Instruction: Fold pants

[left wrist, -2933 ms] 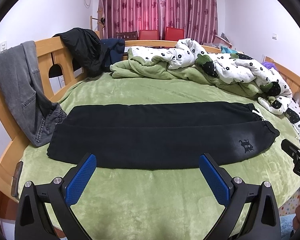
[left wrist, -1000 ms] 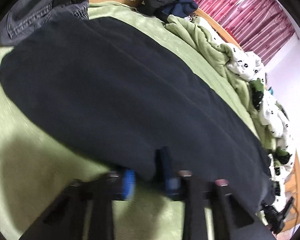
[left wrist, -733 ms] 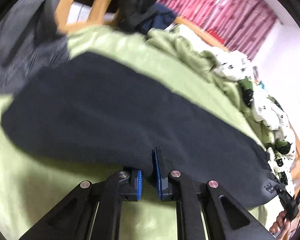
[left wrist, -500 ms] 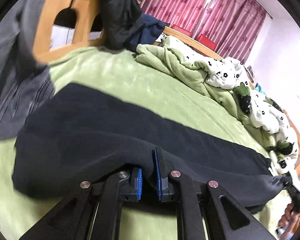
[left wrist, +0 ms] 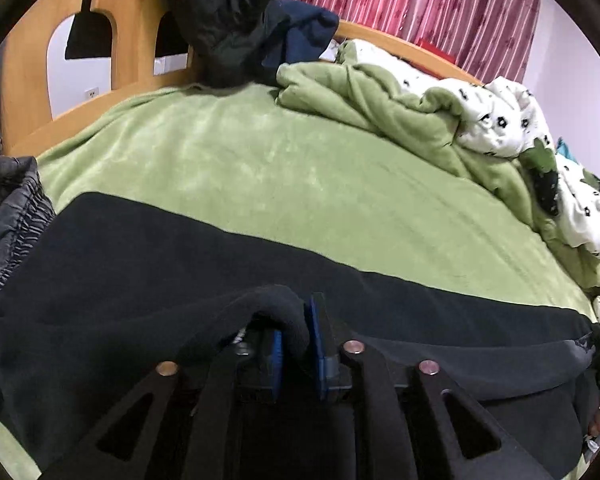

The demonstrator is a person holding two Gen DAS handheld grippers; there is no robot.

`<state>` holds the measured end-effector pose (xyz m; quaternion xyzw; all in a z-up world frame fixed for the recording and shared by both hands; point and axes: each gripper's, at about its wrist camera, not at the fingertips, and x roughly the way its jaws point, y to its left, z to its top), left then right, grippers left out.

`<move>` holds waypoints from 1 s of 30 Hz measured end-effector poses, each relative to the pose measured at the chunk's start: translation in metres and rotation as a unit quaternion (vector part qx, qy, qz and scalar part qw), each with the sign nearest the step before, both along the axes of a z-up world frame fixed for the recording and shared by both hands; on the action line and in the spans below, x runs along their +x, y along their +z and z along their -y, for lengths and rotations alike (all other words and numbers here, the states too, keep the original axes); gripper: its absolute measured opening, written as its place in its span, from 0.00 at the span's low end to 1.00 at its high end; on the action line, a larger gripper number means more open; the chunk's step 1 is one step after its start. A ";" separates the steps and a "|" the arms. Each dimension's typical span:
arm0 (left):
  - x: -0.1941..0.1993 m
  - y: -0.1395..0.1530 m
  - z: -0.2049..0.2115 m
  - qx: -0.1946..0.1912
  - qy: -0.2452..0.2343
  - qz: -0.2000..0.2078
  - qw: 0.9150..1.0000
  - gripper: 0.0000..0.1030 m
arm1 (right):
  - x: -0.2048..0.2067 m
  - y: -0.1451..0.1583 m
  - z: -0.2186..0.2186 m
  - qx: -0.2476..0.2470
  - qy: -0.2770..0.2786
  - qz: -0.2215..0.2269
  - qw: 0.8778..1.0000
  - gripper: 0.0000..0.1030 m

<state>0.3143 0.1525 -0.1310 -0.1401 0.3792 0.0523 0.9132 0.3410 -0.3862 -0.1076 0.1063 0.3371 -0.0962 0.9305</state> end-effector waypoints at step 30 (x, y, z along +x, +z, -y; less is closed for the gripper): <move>-0.151 -0.037 -0.007 -0.071 -0.008 -0.073 0.995 0.69 | -0.177 -0.033 0.035 0.071 0.019 -0.049 0.996 0.62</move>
